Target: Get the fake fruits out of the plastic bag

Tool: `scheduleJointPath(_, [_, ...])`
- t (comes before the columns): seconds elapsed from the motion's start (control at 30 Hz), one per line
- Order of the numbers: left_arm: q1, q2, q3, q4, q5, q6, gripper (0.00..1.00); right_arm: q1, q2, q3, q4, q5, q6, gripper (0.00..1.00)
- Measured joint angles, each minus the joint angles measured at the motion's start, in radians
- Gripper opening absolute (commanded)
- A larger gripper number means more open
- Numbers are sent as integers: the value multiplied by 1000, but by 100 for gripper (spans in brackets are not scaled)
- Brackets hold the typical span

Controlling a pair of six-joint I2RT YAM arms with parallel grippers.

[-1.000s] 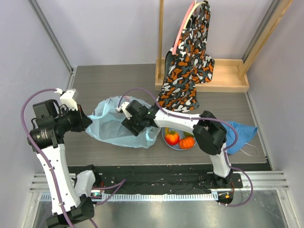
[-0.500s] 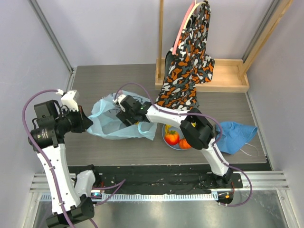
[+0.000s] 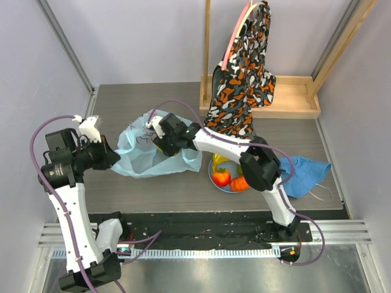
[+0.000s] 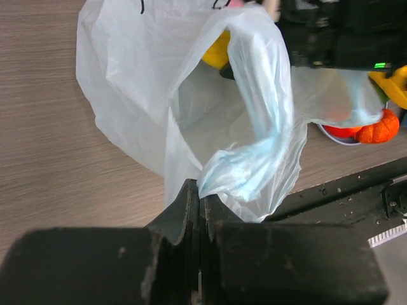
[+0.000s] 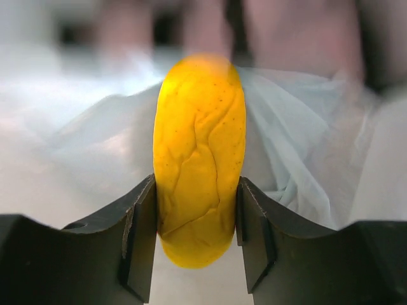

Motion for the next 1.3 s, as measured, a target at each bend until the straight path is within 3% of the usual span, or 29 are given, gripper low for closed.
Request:
scheduleJointPath(0.33, [0, 53, -18, 120, -28, -105, 0, -10, -377, 24, -74, -441, -51, 36])
scheduleJointPath(0.5, [0, 97, -8, 182, -45, -165, 0, -7, -481, 21, -148, -522, -107, 35])
scheduleJointPath(0.7, [0, 105, -6, 216, -66, -185, 0, -11, -655, -122, -310, -450, -264, 34])
scheduleJointPath(0.87, [0, 105, -6, 235, -75, -191, 0, -53, -970, -382, -449, -317, -417, 33])
scheduleJointPath(1.0, [0, 105, -7, 253, -80, -195, 0, -116, -1134, -533, -515, -197, -538, 33])
scheduleJointPath(1.13, [0, 105, -7, 266, -82, -206, 0, -129, -1171, -640, -559, -79, -668, 32])
scheduleJointPath(1.3, [0, 114, -7, 269, -83, -208, 0, -128, -1077, -646, -585, 37, -806, 34])
